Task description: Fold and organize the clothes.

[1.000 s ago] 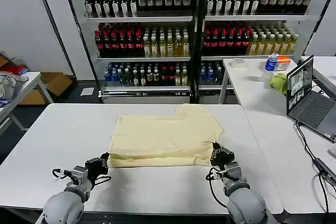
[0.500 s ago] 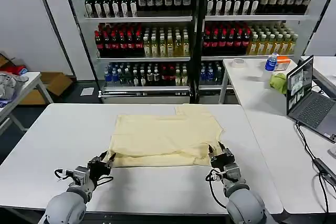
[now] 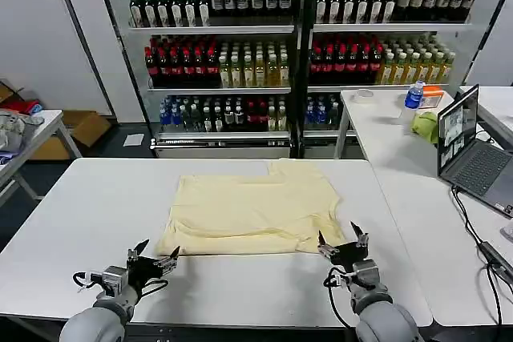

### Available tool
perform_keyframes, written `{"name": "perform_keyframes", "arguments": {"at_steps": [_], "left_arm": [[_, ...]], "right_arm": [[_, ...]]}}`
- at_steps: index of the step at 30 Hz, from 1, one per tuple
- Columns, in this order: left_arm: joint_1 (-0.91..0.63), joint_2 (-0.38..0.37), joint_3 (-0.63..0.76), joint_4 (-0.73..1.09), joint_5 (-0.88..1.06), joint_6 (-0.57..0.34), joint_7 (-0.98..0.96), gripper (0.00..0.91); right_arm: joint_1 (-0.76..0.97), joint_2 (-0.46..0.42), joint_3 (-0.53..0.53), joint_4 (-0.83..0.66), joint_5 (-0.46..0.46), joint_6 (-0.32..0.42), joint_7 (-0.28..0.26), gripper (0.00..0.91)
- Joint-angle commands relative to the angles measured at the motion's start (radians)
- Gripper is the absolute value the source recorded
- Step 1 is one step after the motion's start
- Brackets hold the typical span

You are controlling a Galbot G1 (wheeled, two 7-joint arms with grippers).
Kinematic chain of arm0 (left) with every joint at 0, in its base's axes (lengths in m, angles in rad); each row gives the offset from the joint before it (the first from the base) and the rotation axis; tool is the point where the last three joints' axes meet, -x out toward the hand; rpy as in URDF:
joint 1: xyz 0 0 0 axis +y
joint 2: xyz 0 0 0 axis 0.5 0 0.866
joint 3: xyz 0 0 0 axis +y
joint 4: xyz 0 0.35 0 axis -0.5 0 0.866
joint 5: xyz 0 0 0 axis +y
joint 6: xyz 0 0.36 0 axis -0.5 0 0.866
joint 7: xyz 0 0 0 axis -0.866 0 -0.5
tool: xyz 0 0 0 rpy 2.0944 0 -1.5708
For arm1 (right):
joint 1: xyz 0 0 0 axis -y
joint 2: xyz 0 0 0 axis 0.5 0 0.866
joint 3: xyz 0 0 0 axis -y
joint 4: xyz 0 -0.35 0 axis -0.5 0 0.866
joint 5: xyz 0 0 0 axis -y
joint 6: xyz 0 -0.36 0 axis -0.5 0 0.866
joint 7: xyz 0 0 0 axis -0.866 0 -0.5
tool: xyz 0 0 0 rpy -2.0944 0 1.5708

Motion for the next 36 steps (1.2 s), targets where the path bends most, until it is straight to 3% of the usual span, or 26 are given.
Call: {"name": "perform_keyframes", "arguments": {"at_steps": [1, 4, 6, 7, 8, 9, 11, 12, 13, 14, 15, 36], "left_arm": [[0.0, -0.001, -0.01, 0.015, -0.054, 0.016, -0.011, 0.907], [-0.011, 0.0, -0.006, 0.02, -0.062, 0.017, -0.012, 0.907], [-0.015, 0.0, -0.002, 0.025, -0.068, 0.013, -0.011, 0.574], [-0.017, 0.0, 0.0, 0.031, -0.072, 0.009, -0.009, 0.302], [-0.019, -0.001, 0.002, 0.034, -0.075, 0.006, -0.009, 0.131], [-0.023, -0.002, 0.003, 0.038, -0.076, 0.002, -0.007, 0.081], [-0.031, -0.008, 0.009, 0.043, -0.076, -0.002, -0.005, 0.01], [-0.034, -0.011, 0.011, 0.046, -0.076, -0.003, -0.004, 0.01], [-0.037, -0.013, 0.012, 0.047, -0.076, -0.004, -0.003, 0.01], [-0.039, -0.015, 0.014, 0.048, -0.076, -0.005, -0.002, 0.01], [-0.042, -0.016, 0.015, 0.05, -0.076, -0.005, -0.001, 0.01], [-0.033, -0.007, 0.011, 0.052, -0.074, -0.013, 0.011, 0.01]], "right_arm": [[-0.051, 0.005, 0.038, 0.012, 0.014, -0.012, 0.017, 0.907], [-0.048, 0.01, 0.032, -0.001, 0.034, -0.021, 0.024, 0.907], [-0.046, 0.012, 0.028, -0.003, 0.055, -0.025, 0.022, 0.907], [-0.045, 0.014, 0.026, -0.003, 0.072, -0.033, 0.024, 0.907], [-0.044, 0.015, 0.025, -0.003, 0.083, -0.04, 0.028, 0.846], [-0.038, 0.018, 0.023, -0.01, 0.106, -0.044, 0.033, 0.736], [-0.032, 0.021, 0.019, -0.024, 0.109, -0.04, 0.035, 0.413], [-0.03, 0.021, 0.018, -0.027, 0.111, -0.038, 0.035, 0.302], [-0.029, 0.022, 0.017, -0.028, 0.114, -0.034, 0.034, 0.131], [-0.028, 0.022, 0.016, -0.028, 0.114, -0.033, 0.034, 0.03], [-0.028, 0.023, 0.016, -0.028, 0.114, -0.032, 0.034, 0.0], [-0.025, 0.025, 0.016, -0.029, 0.114, -0.028, 0.031, 0.0]]}}
